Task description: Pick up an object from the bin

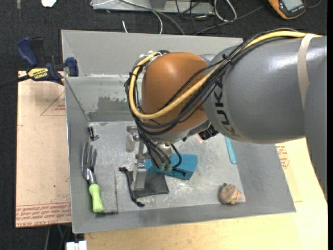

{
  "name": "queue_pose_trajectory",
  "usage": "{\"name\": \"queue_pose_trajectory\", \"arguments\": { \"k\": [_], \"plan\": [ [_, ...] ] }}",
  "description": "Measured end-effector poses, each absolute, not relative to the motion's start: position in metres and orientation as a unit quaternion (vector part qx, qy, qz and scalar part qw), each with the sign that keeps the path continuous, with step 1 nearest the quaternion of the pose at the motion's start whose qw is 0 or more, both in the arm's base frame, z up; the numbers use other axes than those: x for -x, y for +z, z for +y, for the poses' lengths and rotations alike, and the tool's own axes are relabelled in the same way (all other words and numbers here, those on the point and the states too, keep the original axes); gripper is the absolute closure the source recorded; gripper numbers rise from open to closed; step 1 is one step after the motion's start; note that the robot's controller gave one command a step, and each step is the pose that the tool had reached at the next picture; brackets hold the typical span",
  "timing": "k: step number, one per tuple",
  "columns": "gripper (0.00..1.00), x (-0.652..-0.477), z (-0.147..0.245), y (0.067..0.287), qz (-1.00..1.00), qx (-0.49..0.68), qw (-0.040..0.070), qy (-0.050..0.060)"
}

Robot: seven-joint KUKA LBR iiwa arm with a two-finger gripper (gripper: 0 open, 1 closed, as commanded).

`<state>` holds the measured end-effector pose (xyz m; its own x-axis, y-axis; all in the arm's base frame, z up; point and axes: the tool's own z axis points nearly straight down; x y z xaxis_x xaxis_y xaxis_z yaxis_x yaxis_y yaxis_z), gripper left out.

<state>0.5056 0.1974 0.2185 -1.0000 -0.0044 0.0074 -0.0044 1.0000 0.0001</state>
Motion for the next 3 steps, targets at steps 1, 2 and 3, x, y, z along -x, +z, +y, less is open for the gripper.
{"name": "queue_pose_trajectory", "arguments": {
  "k": [1,2,3],
  "plan": [
    [0.0,-0.508,0.196,0.223,-1.0,0.0,0.0,-0.001],
    [0.0,-0.504,0.152,0.141,-1.0,0.003,-0.001,-0.002],
    [0.0,-0.513,0.123,0.139,-1.0,-0.031,-0.002,-0.002]
  ]
}}
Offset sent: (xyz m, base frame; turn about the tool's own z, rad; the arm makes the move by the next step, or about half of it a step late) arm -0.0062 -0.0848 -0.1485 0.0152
